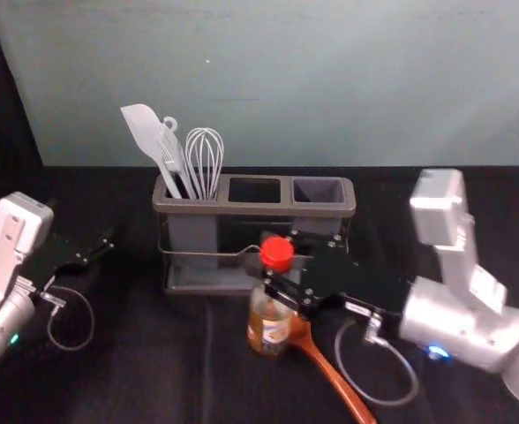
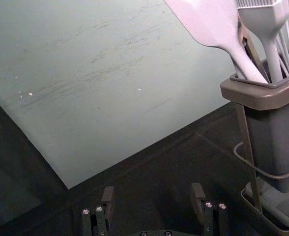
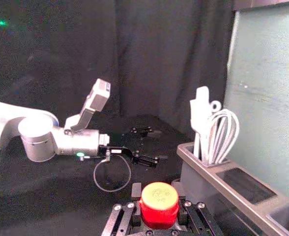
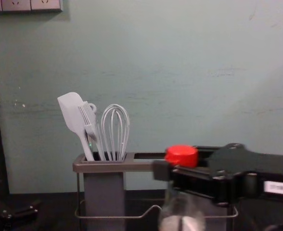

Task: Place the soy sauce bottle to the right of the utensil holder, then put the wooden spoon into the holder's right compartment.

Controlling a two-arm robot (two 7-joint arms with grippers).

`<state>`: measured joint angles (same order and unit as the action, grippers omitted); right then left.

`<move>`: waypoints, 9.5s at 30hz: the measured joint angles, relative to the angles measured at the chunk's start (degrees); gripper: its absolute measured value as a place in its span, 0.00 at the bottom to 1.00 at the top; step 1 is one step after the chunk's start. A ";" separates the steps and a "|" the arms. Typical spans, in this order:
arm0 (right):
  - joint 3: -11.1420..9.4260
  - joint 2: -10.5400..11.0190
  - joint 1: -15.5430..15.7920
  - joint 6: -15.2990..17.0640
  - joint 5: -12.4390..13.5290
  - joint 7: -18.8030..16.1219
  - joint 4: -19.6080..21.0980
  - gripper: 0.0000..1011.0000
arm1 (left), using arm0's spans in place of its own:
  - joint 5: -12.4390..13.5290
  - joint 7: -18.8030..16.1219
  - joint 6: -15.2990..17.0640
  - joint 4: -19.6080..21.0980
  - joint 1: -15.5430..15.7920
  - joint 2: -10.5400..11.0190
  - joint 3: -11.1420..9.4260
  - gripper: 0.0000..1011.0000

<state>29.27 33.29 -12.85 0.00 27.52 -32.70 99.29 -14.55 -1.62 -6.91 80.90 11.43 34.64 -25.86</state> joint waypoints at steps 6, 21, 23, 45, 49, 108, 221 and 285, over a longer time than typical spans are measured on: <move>-5.07 5.02 7.28 -0.25 2.45 2.00 6.48 0.38 | 0.00 0.00 0.00 0.00 0.00 0.00 0.00 1.00; -17.89 11.12 20.68 -0.99 4.05 8.42 12.16 0.38 | 0.00 0.00 0.00 0.00 0.00 0.00 0.00 1.00; -18.65 10.86 20.82 -0.96 4.30 8.69 11.45 0.38 | 0.00 0.00 0.00 0.00 0.00 0.00 0.00 1.00; -15.78 3.52 5.37 3.54 2.50 6.64 -4.66 0.38 | 0.00 0.00 0.00 0.00 0.00 0.00 0.00 1.00; -14.28 2.11 2.43 4.10 1.18 6.63 -6.93 0.38 | 0.00 0.00 0.00 0.00 0.00 0.00 0.00 1.00; -11.63 -3.57 -4.53 5.17 -2.62 6.86 -16.18 0.38 | 0.00 0.00 0.00 0.00 0.00 0.00 0.00 1.00; -3.96 3.72 -4.69 48.81 3.37 10.93 18.50 0.99 | 0.00 0.00 0.00 0.00 0.00 0.00 0.00 1.00; 2.24 -7.06 -8.40 64.83 -4.23 21.53 11.41 0.99 | 0.00 0.00 0.00 0.00 0.00 0.00 0.00 1.00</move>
<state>31.51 26.23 -21.25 64.84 23.29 -11.18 110.70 -14.55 -1.62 -6.91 80.90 11.43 34.65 -25.86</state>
